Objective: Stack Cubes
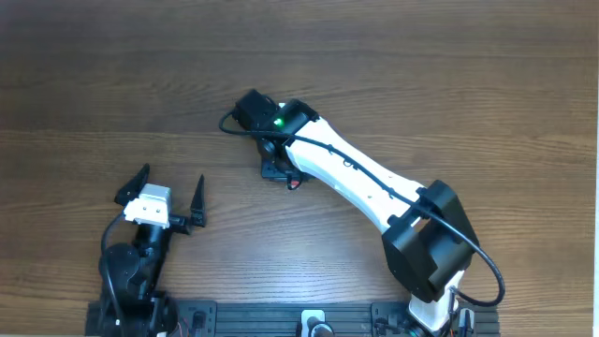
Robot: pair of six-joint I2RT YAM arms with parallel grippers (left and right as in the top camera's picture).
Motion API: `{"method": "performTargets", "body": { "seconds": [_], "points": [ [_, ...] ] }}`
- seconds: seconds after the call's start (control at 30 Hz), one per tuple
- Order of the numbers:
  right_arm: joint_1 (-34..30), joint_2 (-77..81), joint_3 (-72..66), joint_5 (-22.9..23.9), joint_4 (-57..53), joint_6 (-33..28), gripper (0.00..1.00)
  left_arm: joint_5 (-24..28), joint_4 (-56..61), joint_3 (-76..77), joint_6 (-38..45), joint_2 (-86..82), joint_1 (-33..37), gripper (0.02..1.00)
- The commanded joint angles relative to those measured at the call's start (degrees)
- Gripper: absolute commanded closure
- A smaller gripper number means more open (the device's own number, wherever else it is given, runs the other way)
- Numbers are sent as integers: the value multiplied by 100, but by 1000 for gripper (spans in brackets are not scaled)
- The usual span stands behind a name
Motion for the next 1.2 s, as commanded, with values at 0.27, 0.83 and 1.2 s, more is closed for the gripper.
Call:
{"method": "performTargets", "body": {
  "seconds": [0.27, 0.83, 1.2],
  "points": [
    [-48, 192, 7, -68, 57, -46, 958, -9, 20, -48, 103, -35, -20, 18],
    [-46, 216, 7, -70, 98, -48, 450, -9, 20, -48, 103, -35, -20, 20],
    [-83, 44, 275, -66, 63, -304, 7, -9, 20, -48, 103, -35, -20, 18]
  ]
}}
